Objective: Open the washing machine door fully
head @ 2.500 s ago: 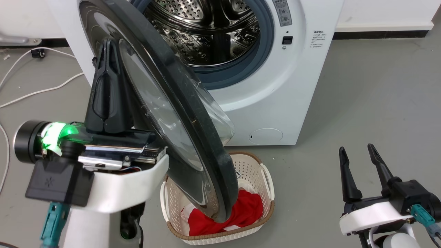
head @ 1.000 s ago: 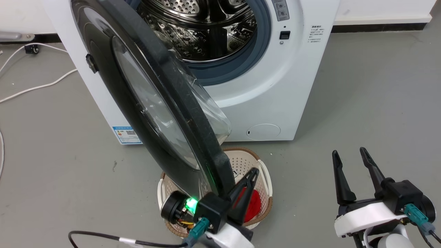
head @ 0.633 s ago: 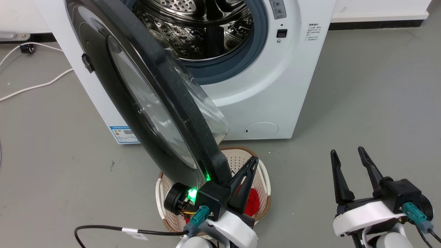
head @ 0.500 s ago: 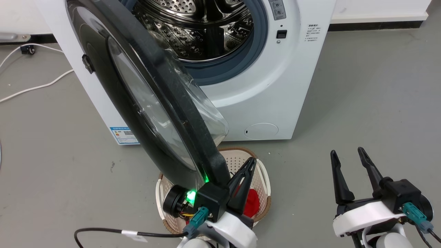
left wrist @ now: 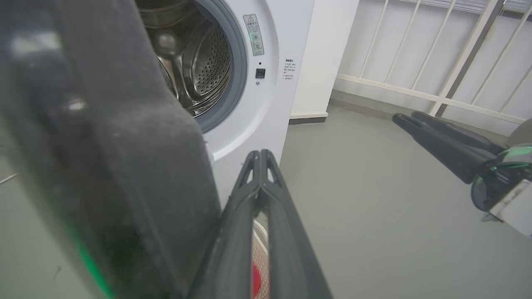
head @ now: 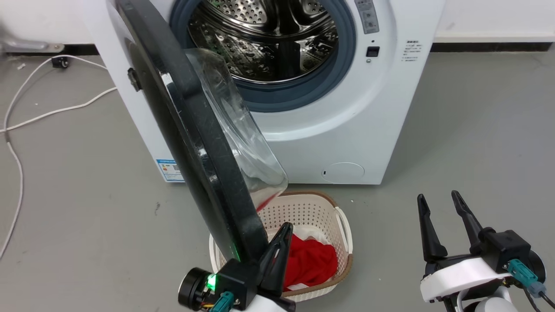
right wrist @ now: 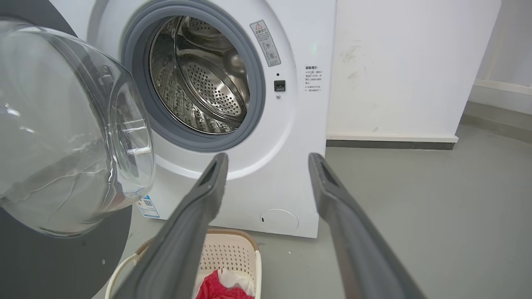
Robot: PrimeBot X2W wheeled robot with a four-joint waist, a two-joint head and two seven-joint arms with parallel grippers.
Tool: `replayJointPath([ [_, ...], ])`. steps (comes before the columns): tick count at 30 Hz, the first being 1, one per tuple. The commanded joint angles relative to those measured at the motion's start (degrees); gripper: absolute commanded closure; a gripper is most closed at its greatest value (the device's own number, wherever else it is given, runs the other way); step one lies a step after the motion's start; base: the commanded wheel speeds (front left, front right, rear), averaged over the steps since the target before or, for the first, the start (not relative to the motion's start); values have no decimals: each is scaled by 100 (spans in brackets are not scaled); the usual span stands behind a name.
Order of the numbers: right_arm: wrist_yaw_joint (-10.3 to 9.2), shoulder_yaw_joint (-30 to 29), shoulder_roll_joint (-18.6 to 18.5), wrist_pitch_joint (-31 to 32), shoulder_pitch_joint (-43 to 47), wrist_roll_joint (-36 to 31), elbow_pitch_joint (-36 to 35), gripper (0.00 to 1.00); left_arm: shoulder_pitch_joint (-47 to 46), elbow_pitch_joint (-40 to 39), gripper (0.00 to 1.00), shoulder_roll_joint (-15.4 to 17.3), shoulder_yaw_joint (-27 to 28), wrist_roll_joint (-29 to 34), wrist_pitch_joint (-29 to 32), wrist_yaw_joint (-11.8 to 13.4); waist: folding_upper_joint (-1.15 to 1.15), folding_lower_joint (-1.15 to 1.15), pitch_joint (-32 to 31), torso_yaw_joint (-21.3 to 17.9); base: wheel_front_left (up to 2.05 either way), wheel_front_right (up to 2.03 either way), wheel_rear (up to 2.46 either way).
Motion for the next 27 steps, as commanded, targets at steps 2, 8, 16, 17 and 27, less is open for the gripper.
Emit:
replayJointPath([
  [2,-4,-7,16,17,65,8,-23,0,171,-127,100,113,100,-24,52,116,0,0,-38,142,0,0,0],
  [8,-4,-15,15,62,121,-20,-80,0,501,-434,100,226,113,-50,165,275,0,0,-83,495,0,0,0],
  [16,-4,-59,14,109,248,-21,-147,0,851,-786,100,384,187,-67,285,458,0,0,-137,975,0,0,0],
  [17,-4,-75,14,114,264,-20,-154,0,883,-817,100,401,187,-69,305,474,0,0,-143,1045,0,0,0],
  [27,-4,-129,13,165,270,-20,-267,0,1001,-920,100,549,417,-141,257,658,0,0,-73,1612,0,0,0],
])
